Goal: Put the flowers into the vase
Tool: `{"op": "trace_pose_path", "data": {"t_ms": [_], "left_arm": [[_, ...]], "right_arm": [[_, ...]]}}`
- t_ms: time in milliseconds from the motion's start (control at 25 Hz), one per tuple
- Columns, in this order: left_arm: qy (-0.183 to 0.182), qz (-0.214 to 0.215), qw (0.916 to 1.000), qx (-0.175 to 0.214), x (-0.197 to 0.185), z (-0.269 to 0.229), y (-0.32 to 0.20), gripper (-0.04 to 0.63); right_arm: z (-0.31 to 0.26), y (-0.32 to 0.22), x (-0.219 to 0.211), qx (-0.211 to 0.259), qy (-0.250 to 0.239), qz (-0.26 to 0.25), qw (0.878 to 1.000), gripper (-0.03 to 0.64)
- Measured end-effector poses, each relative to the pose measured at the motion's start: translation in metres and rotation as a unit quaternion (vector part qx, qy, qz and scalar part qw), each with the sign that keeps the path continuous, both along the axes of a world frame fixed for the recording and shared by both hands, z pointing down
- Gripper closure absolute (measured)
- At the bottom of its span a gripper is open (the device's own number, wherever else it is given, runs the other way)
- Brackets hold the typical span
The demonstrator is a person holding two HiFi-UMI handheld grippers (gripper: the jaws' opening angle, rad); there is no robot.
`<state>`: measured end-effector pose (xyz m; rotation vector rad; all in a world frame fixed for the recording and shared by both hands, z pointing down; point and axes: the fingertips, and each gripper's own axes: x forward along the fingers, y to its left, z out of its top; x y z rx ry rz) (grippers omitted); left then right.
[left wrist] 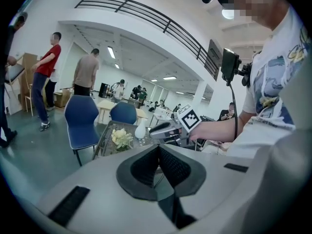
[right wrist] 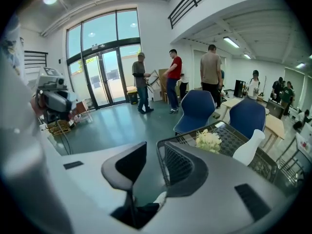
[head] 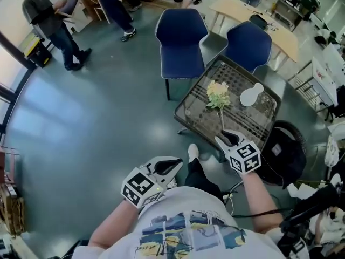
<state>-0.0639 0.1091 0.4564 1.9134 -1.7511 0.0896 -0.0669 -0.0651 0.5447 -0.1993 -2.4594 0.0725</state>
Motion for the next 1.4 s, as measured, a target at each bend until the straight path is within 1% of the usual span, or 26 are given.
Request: {"op": "trace_pose_path", "data": {"t_ms": [200,360,520,600,640,720,880,960,1040,1160,1200,1240,1280,1400], "left_arm": [[-0.005,-0.023,0.9996,-0.014,-0.037,-0.003,-0.039,0.586],[-0.013,-0.053,0.9982,-0.022,-0.070,-0.006,-0.076,0.586],[-0.014,-0.090,0.9952,-0.035,-0.097,-0.005,-0.108,0.586],[-0.016,-0.102,0.9939,-0.040,-0.104,-0.009,-0.118,0.586],[-0.018,-0.108,0.9931,-0.043,-0.107,-0.011,-0.122,0.586],[-0.019,-0.124,0.9906,-0.053,-0.113,-0.012,-0.128,0.586],[-0.018,-0.162,0.9842,-0.070,-0.124,-0.013,-0.130,0.586],[-0.017,-0.174,0.9816,-0.077,-0.131,-0.012,-0.129,0.586],[-0.021,-0.182,0.9796,-0.082,-0.140,-0.012,-0.127,0.586],[-0.023,-0.191,0.9774,-0.087,-0.151,-0.010,-0.118,0.586],[-0.021,-0.191,0.9776,-0.086,-0.153,-0.010,-0.118,0.586],[-0.020,-0.188,0.9784,-0.084,-0.154,-0.010,-0.120,0.586],[-0.020,-0.183,0.9794,-0.082,-0.155,-0.011,-0.122,0.586],[-0.024,-0.163,0.9834,-0.075,-0.157,-0.012,-0.127,0.586]], "right_arm": [[0.035,-0.093,-0.062,0.007,0.034,0.018,0.999,0.490],[0.062,-0.160,-0.117,0.011,0.057,0.013,0.998,0.471],[0.104,-0.209,-0.169,0.009,0.088,0.002,0.996,0.449],[0.124,-0.230,-0.187,0.013,0.107,0.008,0.994,0.423],[0.135,-0.240,-0.194,0.013,0.118,0.015,0.993,0.397],[0.160,-0.255,-0.205,-0.002,0.143,0.021,0.990,0.379],[0.206,-0.267,-0.220,-0.046,0.199,0.015,0.979,0.376],[0.224,-0.273,-0.224,-0.064,0.221,0.016,0.973,0.377],[0.239,-0.276,-0.224,-0.089,0.236,0.029,0.967,0.377],[0.250,-0.269,-0.225,-0.102,0.243,0.041,0.964,0.381],[0.250,-0.269,-0.224,-0.099,0.242,0.041,0.964,0.401],[0.247,-0.269,-0.224,-0.097,0.239,0.040,0.965,0.464],[0.243,-0.269,-0.224,-0.094,0.234,0.038,0.967,0.504],[0.226,-0.268,-0.219,-0.093,0.213,0.043,0.972,0.541]]}}
